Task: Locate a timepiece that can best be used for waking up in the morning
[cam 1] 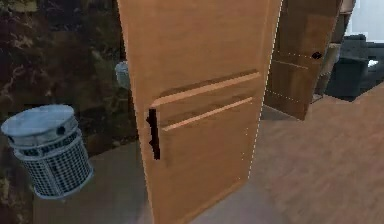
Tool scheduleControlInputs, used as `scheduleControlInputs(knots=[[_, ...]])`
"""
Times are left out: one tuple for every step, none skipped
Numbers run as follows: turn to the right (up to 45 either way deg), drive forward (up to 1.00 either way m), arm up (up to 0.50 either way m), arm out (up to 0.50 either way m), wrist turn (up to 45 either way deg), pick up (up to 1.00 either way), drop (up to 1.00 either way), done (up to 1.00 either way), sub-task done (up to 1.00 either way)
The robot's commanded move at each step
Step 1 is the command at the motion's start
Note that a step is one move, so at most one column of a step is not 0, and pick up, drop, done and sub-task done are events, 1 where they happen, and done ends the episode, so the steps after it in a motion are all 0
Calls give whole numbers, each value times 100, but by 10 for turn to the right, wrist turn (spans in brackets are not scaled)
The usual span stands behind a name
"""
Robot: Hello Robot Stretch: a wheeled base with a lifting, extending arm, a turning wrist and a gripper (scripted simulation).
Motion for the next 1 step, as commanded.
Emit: scheduleControlInputs(knots=[[450,0,0,0,0,0,0,0,0]])
